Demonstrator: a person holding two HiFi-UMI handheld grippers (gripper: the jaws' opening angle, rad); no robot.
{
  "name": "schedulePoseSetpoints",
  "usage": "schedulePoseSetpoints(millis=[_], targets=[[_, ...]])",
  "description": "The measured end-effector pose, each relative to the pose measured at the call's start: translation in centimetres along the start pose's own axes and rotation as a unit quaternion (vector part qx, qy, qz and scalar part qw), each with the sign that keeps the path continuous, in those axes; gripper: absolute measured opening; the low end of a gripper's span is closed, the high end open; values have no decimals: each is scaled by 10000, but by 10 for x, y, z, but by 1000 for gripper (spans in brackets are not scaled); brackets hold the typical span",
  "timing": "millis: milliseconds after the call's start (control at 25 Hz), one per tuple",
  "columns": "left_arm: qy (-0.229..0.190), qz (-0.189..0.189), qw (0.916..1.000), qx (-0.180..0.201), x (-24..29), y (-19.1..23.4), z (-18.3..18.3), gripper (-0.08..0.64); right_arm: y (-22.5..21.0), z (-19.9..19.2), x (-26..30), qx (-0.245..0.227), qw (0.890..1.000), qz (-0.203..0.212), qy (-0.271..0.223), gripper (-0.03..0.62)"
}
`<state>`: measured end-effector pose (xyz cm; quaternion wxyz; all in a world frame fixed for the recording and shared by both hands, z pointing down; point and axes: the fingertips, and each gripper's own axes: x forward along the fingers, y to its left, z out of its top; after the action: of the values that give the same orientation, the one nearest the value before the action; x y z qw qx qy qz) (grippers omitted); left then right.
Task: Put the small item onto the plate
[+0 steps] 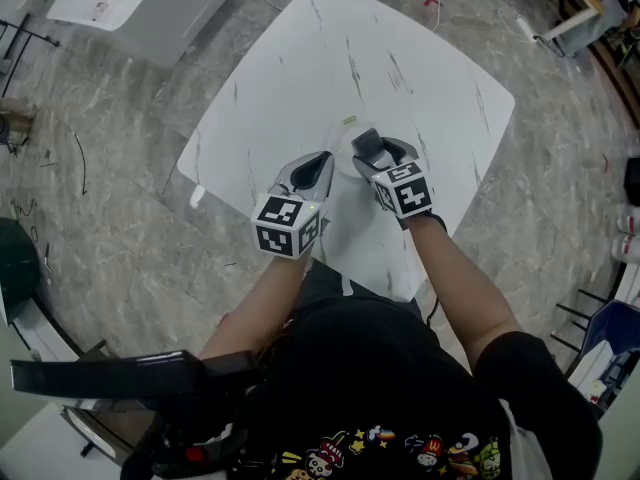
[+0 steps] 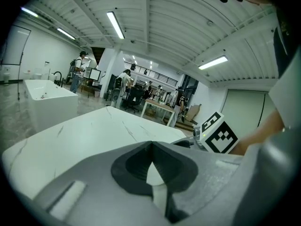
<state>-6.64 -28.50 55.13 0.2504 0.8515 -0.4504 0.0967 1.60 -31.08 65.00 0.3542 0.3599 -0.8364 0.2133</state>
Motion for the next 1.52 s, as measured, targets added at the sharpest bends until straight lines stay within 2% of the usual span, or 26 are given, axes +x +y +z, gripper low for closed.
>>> schedulePoseSetpoints(millis=[520, 1000, 1520], targets=[[94, 72, 9998, -167, 15, 17, -9, 0, -6, -14, 24, -33, 9995, 29, 326, 319], [177, 58, 9996, -213, 20, 21, -17, 0, -8, -13, 34, -74, 9993, -24, 372, 316], [124, 67, 9994, -327, 22, 24, -20, 0, -11, -17, 49, -62, 9970, 9, 771, 310]])
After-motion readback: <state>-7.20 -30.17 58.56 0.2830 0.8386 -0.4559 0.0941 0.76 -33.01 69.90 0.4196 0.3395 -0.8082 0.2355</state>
